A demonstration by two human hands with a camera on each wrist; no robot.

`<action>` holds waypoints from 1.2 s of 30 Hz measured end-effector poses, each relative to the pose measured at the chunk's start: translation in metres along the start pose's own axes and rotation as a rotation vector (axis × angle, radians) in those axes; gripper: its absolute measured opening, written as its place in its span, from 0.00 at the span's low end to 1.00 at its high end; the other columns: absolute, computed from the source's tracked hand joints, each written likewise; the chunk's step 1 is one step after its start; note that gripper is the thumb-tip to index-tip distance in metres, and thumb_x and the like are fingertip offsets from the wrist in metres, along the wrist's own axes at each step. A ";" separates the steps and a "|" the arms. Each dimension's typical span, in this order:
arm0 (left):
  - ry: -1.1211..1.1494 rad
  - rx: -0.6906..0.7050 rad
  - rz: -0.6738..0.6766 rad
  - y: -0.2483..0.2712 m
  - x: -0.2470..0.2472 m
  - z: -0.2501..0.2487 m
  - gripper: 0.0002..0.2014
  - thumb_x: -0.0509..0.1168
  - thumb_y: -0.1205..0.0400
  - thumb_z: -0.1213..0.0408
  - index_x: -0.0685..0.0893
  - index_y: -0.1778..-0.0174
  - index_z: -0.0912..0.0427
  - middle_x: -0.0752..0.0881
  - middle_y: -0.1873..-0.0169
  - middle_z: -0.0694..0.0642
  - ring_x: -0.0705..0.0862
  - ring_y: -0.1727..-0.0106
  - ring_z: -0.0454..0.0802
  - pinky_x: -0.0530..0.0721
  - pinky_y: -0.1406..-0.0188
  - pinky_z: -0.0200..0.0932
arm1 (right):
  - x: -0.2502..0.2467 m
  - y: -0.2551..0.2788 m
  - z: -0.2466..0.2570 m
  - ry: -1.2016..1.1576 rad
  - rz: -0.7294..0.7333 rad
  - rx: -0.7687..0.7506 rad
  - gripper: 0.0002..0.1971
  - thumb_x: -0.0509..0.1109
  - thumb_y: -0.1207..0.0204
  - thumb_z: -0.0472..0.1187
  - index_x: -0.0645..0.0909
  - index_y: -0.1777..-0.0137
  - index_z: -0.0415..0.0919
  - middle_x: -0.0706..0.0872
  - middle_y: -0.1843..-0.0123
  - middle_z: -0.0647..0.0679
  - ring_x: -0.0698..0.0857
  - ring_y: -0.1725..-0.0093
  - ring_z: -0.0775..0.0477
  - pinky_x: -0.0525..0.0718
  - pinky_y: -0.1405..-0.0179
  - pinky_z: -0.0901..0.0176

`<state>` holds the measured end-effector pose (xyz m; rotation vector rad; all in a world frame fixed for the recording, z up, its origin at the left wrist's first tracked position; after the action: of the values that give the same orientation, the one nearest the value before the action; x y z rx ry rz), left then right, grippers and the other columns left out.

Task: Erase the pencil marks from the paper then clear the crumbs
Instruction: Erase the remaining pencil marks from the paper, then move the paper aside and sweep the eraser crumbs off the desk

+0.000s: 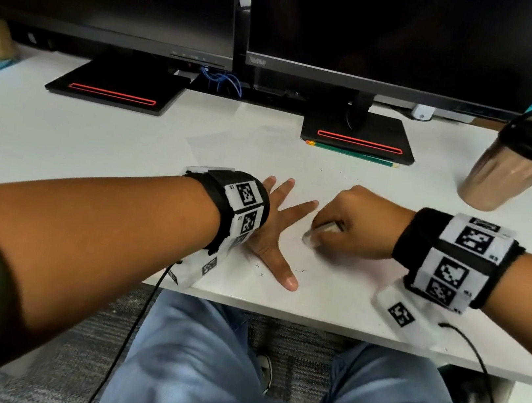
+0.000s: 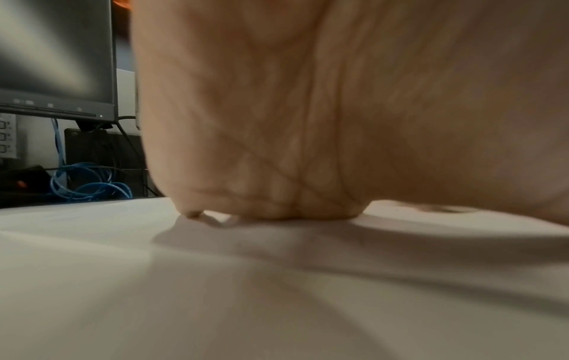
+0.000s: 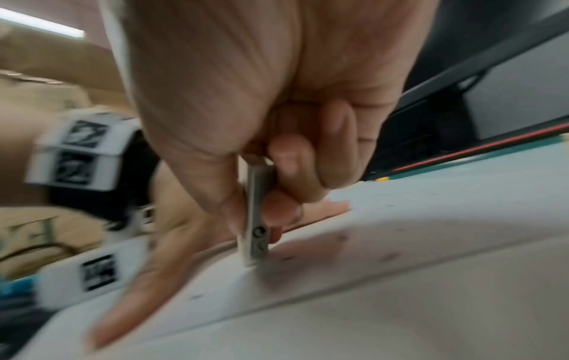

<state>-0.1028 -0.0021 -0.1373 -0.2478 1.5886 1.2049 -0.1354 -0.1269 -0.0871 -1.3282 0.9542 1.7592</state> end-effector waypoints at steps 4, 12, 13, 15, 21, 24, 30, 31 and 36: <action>-0.009 -0.005 -0.003 0.000 -0.001 0.000 0.70 0.67 0.43 0.18 0.21 0.22 0.35 0.22 0.18 0.58 0.28 0.16 0.67 0.41 0.21 0.75 | 0.004 0.005 0.002 0.057 -0.021 -0.054 0.16 0.67 0.22 0.49 0.86 0.66 0.40 0.84 0.74 0.46 0.78 0.74 0.48 0.81 0.67 0.52; -0.018 -0.014 0.002 0.000 -0.002 0.000 0.71 0.67 0.45 0.17 0.21 0.22 0.34 0.22 0.18 0.57 0.29 0.16 0.67 0.42 0.21 0.76 | 0.002 0.011 -0.010 0.080 -0.045 -0.003 0.16 0.67 0.24 0.47 0.83 0.69 0.37 0.80 0.76 0.44 0.75 0.75 0.44 0.82 0.67 0.48; -0.020 -0.013 0.011 0.000 -0.001 0.000 0.71 0.67 0.45 0.17 0.21 0.22 0.33 0.22 0.18 0.57 0.28 0.16 0.67 0.42 0.21 0.76 | 0.007 0.014 -0.001 0.065 -0.037 -0.037 0.17 0.67 0.24 0.46 0.81 0.70 0.36 0.79 0.77 0.43 0.73 0.76 0.44 0.80 0.70 0.49; -0.013 -0.014 0.021 0.000 0.000 0.000 0.71 0.68 0.45 0.17 0.21 0.23 0.33 0.21 0.18 0.56 0.27 0.16 0.66 0.42 0.21 0.76 | 0.009 0.018 -0.003 0.028 -0.013 -0.032 0.16 0.67 0.24 0.49 0.84 0.67 0.38 0.83 0.74 0.44 0.78 0.73 0.45 0.80 0.68 0.51; 0.027 0.012 0.029 0.003 0.001 0.002 0.70 0.67 0.44 0.17 0.21 0.23 0.31 0.20 0.19 0.55 0.26 0.16 0.64 0.41 0.20 0.76 | -0.019 0.030 -0.058 0.129 -0.093 0.207 0.14 0.67 0.21 0.49 0.88 0.61 0.42 0.90 0.63 0.48 0.84 0.62 0.44 0.85 0.56 0.49; 0.104 0.013 0.049 0.007 -0.003 0.007 0.66 0.62 0.39 0.16 0.24 0.19 0.36 0.21 0.19 0.51 0.26 0.16 0.59 0.37 0.18 0.71 | -0.035 0.049 -0.080 -0.023 -0.211 0.339 0.10 0.68 0.21 0.45 0.91 0.53 0.46 0.92 0.54 0.53 0.87 0.54 0.45 0.85 0.50 0.51; 0.185 -0.085 -0.039 0.020 -0.015 0.042 0.57 0.51 0.30 0.18 0.31 0.14 0.42 0.26 0.16 0.50 0.29 0.15 0.56 0.38 0.15 0.61 | -0.035 0.072 -0.138 0.024 -0.152 0.569 0.16 0.64 0.19 0.45 0.88 0.52 0.33 0.91 0.55 0.39 0.86 0.53 0.37 0.85 0.49 0.46; 0.182 -0.110 -0.039 0.023 -0.015 0.050 0.56 0.51 0.30 0.18 0.33 0.14 0.42 0.27 0.16 0.50 0.29 0.15 0.56 0.38 0.15 0.61 | -0.037 0.073 -0.147 0.047 -0.153 0.601 0.16 0.64 0.20 0.44 0.88 0.53 0.33 0.90 0.56 0.39 0.86 0.54 0.37 0.86 0.50 0.46; 0.206 -0.174 0.003 0.040 -0.006 0.072 0.48 0.51 0.20 0.27 0.39 0.12 0.48 0.36 0.13 0.53 0.39 0.12 0.56 0.46 0.16 0.59 | -0.043 0.069 -0.172 0.181 -0.175 0.671 0.12 0.65 0.21 0.40 0.89 0.45 0.39 0.90 0.44 0.40 0.84 0.43 0.35 0.83 0.42 0.50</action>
<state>-0.0836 0.0708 -0.1036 -0.4945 1.6605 1.3566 -0.1117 -0.3153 -0.0694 -1.0876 1.3320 1.0516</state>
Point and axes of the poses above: each hand's wrist, its own y-axis away from the middle knuckle, its own x-axis out of the palm, z = x × y, the point moved 5 cm from there along -y, towards the middle knuckle
